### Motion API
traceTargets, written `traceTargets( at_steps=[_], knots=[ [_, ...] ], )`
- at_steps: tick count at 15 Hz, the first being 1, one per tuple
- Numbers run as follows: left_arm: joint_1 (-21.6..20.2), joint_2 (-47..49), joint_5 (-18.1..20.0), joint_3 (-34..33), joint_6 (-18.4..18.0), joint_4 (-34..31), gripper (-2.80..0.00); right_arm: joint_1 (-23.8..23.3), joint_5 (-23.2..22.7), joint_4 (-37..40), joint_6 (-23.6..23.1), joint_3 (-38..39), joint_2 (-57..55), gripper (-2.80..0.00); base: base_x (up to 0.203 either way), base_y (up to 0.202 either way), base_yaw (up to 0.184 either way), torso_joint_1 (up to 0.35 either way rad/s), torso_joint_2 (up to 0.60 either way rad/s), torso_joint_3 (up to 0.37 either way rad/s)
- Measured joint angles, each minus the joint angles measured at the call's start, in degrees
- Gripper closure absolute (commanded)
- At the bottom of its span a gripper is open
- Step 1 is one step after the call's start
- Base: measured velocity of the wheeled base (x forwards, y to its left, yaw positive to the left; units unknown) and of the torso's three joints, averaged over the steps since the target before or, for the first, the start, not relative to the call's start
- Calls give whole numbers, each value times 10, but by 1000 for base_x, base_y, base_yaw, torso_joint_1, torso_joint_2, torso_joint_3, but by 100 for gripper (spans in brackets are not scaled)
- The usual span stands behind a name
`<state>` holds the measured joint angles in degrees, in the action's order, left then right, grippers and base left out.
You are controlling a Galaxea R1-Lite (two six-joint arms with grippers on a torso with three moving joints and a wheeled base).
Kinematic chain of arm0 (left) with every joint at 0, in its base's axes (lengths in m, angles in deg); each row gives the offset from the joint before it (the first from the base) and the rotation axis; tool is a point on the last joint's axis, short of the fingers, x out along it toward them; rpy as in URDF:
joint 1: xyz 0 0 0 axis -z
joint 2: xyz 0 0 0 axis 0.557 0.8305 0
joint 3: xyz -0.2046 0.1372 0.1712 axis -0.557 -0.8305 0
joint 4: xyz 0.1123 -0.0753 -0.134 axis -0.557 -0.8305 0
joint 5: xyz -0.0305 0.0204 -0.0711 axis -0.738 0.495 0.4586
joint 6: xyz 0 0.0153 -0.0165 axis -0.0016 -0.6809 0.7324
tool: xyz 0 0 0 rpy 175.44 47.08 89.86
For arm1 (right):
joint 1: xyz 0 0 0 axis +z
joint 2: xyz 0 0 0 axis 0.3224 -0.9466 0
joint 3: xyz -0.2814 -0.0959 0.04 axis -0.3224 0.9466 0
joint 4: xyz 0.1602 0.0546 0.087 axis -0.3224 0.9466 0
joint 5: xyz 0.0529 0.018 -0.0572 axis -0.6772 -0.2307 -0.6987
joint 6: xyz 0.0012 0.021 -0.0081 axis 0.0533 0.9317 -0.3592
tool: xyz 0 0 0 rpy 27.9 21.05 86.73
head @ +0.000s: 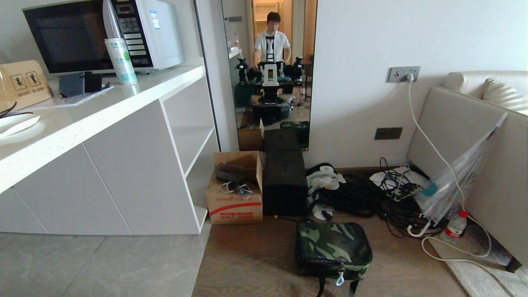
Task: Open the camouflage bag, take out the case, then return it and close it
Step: Open the top of the storage box
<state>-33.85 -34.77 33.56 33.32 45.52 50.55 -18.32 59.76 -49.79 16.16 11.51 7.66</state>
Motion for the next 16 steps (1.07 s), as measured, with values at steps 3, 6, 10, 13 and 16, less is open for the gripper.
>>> traceTargets(
  at_steps=[3, 6, 10, 13, 16],
  knots=[
    [0, 0, 0, 0, 0, 0, 0, 0, 0, 0, 0, 0, 0, 0, 0, 0, 0, 3, 3, -194],
    [0, 0, 0, 0, 0, 0, 0, 0, 0, 0, 0, 0, 0, 0, 0, 0, 0, 2, 5, -199],
    [0, 0, 0, 0, 1, 0, 0, 0, 0, 0, 0, 0, 0, 0, 0, 0, 0, 1, 3, -197],
    [0, 0, -1, 0, 1, 0, 0, 0, 0, 0, 0, 0, 0, 0, 0, 0, 0, 2, 1, -194],
    [0, 0, 0, 0, 1, 0, 0, 0, 0, 0, 0, 0, 0, 0, 0, 0, 0, 4, 5, -197]
  ],
)
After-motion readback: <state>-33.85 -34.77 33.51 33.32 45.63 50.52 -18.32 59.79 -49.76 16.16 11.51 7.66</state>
